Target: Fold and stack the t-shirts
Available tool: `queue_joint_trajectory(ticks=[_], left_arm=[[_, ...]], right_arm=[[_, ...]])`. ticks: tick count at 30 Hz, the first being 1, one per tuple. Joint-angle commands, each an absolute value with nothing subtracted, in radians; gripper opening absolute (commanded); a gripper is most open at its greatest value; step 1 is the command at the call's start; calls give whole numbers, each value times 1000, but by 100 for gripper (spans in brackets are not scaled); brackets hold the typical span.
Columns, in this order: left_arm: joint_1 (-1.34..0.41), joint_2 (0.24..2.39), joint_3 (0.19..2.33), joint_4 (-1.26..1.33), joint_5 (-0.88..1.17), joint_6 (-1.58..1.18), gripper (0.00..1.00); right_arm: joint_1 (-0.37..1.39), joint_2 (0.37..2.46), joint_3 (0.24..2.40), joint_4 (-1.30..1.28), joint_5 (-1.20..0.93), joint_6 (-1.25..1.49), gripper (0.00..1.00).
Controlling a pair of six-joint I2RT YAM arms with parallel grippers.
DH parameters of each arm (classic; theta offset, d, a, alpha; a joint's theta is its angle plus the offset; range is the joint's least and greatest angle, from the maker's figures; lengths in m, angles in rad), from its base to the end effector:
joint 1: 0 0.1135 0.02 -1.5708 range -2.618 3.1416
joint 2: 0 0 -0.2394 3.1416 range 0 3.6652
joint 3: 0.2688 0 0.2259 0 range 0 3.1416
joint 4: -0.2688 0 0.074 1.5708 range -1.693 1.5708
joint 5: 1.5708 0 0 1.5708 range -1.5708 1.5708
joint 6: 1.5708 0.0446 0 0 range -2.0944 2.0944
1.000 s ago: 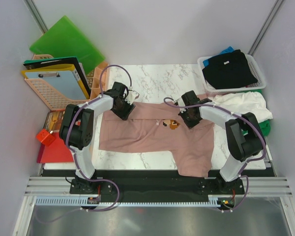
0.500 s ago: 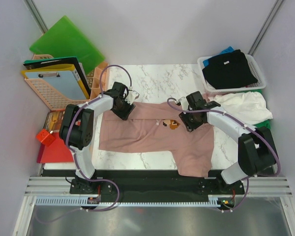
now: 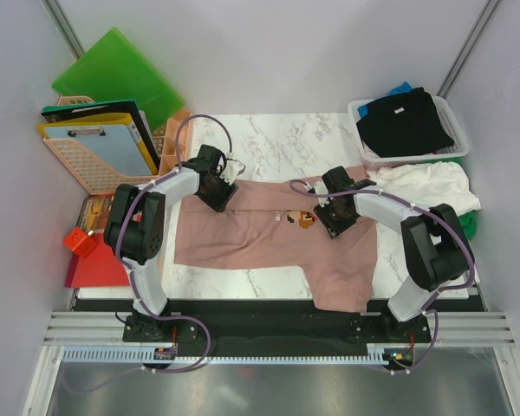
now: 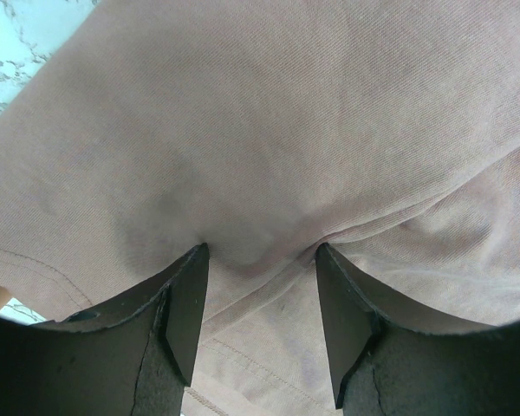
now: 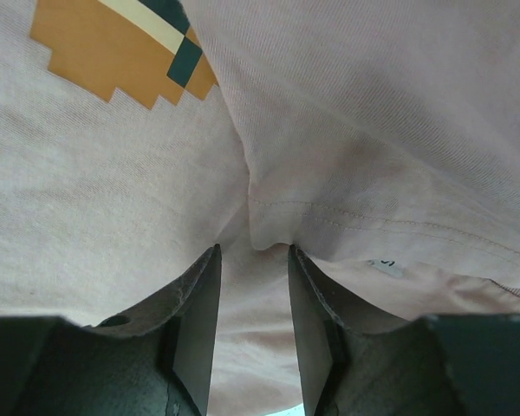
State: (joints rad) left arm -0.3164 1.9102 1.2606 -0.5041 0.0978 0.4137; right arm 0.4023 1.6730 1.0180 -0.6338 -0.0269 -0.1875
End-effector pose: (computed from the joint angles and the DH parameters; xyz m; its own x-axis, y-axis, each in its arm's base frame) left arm 0.3383 -0.1153 0.1470 -0.6560 0.6358 -0.4068 0.6673 0.7404 0.0811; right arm 0.2633 0.1133 0.1527 -0.7941 -0.5404 -0.2782 -0.5560 0.8307 -0.0265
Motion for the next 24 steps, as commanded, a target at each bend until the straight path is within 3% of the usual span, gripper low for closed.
queue_joint_trajectory(ticks=[1,9,11,14,17,24], left_arm=[[-327,1956,1206,-594,66,468,60],[-325,1959,1209,-592,71,465,60],[-327,1959,1207,-591,71,466,60],[-327,1956,1204,-591,69,468,60],[-327,1953,1201,-591,67,471,60],[-325,1963,1209,-591,71,468,60]], right_arm=[[403,1678,1057,-595,-18,-190,44],[402,1713,1078,-575,23,-207,42],[402,1727,1086,-569,21,-207,38],[402,1741,1088,-565,15,-204,13],[402,1735,1083,-565,12,-201,3],[402,1648,1097,-627,-49,-195,0]])
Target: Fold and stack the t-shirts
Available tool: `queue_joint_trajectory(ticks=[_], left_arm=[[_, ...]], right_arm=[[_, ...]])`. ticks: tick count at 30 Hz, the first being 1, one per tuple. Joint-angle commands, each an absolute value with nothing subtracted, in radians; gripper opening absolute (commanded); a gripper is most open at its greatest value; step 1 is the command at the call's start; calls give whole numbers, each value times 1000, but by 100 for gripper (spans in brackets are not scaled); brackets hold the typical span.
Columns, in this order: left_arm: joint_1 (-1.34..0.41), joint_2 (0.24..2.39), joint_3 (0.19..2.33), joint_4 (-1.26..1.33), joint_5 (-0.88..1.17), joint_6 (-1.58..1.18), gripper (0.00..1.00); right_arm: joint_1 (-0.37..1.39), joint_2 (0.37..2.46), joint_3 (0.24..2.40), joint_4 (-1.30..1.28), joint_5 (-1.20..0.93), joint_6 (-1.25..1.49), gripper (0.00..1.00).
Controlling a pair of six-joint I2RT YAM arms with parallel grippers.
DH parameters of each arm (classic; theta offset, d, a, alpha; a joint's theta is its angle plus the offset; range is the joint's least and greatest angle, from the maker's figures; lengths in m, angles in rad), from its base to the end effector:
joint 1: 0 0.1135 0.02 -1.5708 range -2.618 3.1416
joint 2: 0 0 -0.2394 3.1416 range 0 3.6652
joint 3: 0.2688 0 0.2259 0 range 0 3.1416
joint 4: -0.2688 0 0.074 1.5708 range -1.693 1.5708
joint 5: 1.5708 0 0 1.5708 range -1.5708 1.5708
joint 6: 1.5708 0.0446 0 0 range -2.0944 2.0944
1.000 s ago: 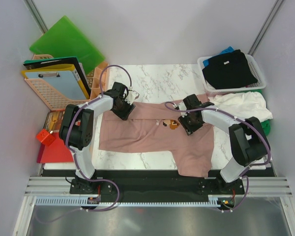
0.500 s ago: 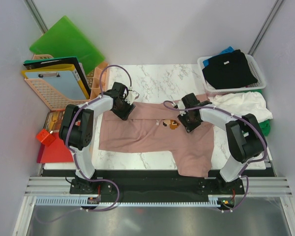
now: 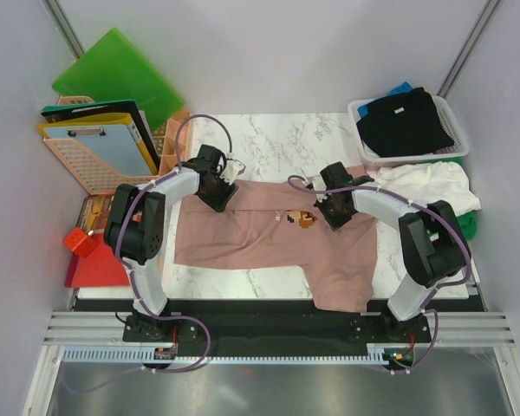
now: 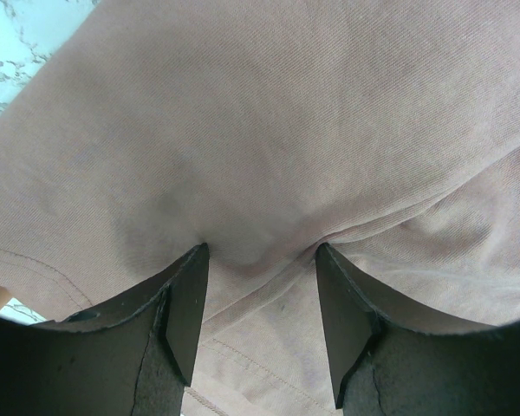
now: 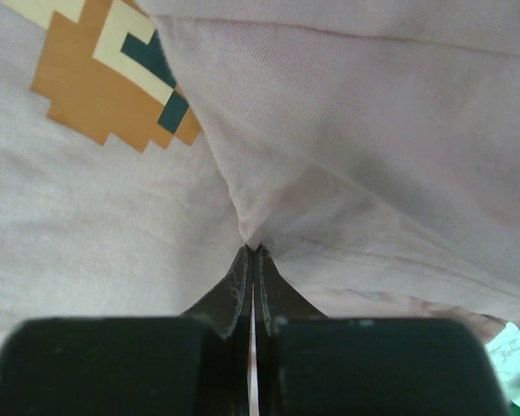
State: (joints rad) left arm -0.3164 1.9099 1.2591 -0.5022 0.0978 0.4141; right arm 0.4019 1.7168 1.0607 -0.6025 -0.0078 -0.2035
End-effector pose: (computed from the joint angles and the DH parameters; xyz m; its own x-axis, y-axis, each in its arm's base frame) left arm 0.3382 -0.1153 0.1469 -0.6554 0.6360 -0.4074 0.6675 0.7402 0.0816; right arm 0.2764 0.1178 0.1522 -0.7783 -0.5504 -0.3023 -0.5622 0.8252 -0.0548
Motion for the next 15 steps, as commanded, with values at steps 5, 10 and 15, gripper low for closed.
queue_joint_trajectory(ticks=[5,10,15], left_arm=[[-327,1965,1213,-592,72,465,60],[-327,1965,1212,-591,66,468,60],[-328,1965,1213,-592,67,468,60]], right_arm=[[403,1606,1135,-675,-89,-187,0],[410,1585,1154,-727,-162,-167,0],[413,1575,1128,-758,-206,-152,0]])
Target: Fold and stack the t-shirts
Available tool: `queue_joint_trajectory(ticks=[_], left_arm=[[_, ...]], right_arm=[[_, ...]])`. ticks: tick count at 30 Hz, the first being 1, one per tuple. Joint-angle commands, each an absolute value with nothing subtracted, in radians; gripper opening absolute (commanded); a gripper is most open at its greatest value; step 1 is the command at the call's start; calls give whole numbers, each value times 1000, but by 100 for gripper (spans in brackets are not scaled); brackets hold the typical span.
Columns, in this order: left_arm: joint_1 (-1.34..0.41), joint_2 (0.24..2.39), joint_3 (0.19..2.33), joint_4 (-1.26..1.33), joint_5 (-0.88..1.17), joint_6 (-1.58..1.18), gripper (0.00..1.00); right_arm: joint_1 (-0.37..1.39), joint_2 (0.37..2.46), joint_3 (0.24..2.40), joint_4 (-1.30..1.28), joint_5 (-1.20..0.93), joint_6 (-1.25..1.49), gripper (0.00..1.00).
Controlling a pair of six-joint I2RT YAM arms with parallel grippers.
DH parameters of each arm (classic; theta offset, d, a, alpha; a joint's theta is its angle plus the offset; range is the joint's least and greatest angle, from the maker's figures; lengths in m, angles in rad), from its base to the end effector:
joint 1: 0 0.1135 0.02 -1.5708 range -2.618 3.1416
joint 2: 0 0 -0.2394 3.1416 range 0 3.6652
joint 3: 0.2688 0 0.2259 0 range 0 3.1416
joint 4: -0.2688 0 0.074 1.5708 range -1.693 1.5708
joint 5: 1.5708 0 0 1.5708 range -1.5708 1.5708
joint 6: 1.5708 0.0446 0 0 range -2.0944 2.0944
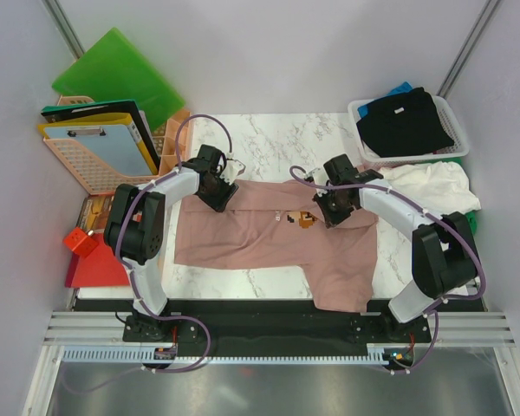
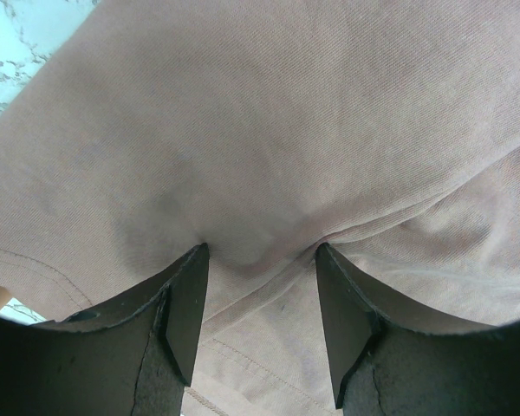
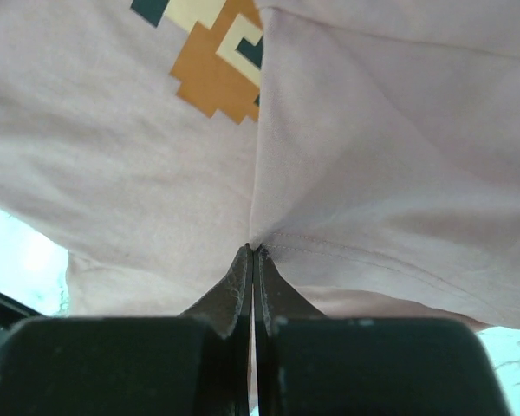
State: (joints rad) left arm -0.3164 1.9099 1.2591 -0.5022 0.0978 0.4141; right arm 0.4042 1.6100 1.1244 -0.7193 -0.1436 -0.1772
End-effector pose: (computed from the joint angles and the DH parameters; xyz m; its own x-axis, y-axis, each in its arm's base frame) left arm 0.3382 -0.1153 0.1469 -0.6554 0.6360 -0.4074 0.6675 0.7402 0.0816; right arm 0.2662 0.1208 0.1938 -0.7682 -0.5183 -0.3757 -0.5808 0.8112 0.0685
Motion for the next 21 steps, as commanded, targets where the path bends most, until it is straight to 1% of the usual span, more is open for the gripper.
queue_joint_trajectory(ticks=[1,9,11,12,13,14,16,18,21], left_arm=[[-327,1965,1213,-591,69,468,60],[-327,1960,1210,-591,61,468,59],[-328,1963,1213,-592,63,468,60],[-327,1965,1218,-592,64,468,60],[-328,1964,1216,-592,63,468,60],[-327,1962,1216,-592,63,468,60],[-327,1957,1210,-592,58,469,60],[-327,1957,1207,-594,57,472,60],[-327,1957,1204,-594,58,469,59]], right_arm=[[413,1572,1121,-761,-210,-150,0],[413,1520,1091,-818,-255,-155,0],[413,1526,1088,-825,-253,-164,9],[413,1534,1085,-827,-244,-166,18],[411,1535,1083,-825,-239,-170,39],[413,1534,1080,-824,-238,-170,49],[413,1513,1075,-813,-227,-170,64],[413,1494,1089,-815,-206,-163,68],[408,1462,1115,-818,-118,-163,69]])
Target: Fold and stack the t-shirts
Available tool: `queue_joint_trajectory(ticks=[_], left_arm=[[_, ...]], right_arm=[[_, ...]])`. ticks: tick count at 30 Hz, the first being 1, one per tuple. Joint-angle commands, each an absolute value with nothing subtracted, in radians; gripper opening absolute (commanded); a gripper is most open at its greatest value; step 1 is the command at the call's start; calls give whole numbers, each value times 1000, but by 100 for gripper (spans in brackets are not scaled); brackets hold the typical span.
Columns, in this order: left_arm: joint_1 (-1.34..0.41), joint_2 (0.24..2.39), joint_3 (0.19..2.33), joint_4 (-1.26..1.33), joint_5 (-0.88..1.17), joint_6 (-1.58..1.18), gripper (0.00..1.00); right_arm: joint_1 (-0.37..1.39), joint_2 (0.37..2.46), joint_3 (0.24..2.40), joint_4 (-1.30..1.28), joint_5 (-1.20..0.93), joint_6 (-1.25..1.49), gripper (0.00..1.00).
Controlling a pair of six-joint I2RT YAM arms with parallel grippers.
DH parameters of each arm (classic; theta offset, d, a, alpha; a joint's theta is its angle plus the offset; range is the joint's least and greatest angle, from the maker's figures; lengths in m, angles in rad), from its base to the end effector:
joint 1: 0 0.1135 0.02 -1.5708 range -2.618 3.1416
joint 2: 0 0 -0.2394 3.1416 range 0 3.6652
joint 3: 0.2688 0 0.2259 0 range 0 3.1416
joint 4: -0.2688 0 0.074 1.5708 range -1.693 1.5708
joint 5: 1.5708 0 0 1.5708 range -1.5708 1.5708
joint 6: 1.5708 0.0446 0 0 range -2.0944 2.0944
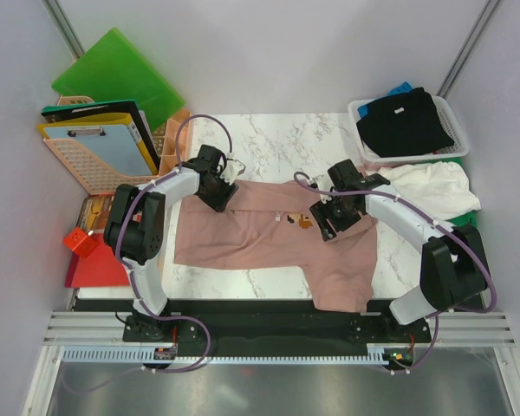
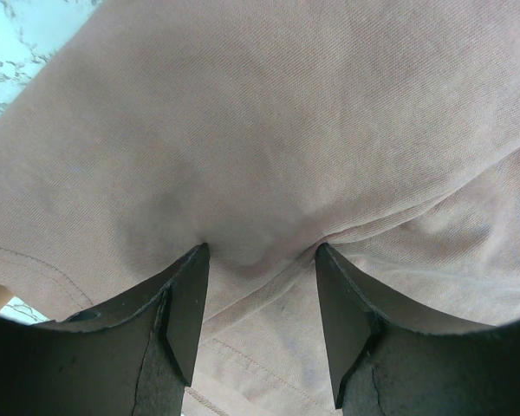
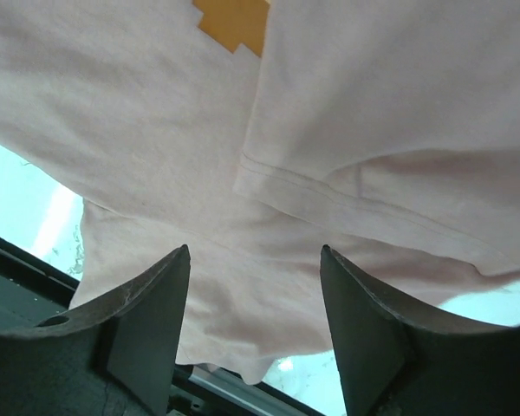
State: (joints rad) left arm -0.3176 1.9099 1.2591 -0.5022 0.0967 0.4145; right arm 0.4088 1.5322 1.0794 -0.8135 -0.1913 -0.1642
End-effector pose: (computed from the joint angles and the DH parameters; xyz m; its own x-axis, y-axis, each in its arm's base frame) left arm 0.3381 -0.1157 0.1468 -0.6546 0.6371 -0.4069 0.6683 0.7393 0.0826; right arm 0.2427 0.1144 0.1990 -0.7913 -0.5177 -0.3254 -0.5797 0.8044 0.1299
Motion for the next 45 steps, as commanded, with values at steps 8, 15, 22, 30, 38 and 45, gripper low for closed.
queue_joint_trajectory(ticks=[8,15,22,30,38,45], left_arm=[[-328,1944,1207,-591,69,468,59],[-327,1936,1192,-588,57,472,59],[-328,1940,1200,-592,54,476,60],[-327,1953,1200,-591,55,476,60],[-327,1954,1196,-589,52,479,60],[-327,1962,1206,-591,51,479,60]], right_arm=[[200,1503,1103,-761,-115,-239,68],[-44,1678,1133,-703,-285,-301,68],[-57,1726,1150,-675,-325,-296,66],[-55,1741,1167,-676,-334,-291,64],[-55,1692,1161,-683,-284,-311,65],[-55,1721,1161,-686,-347,-288,58]])
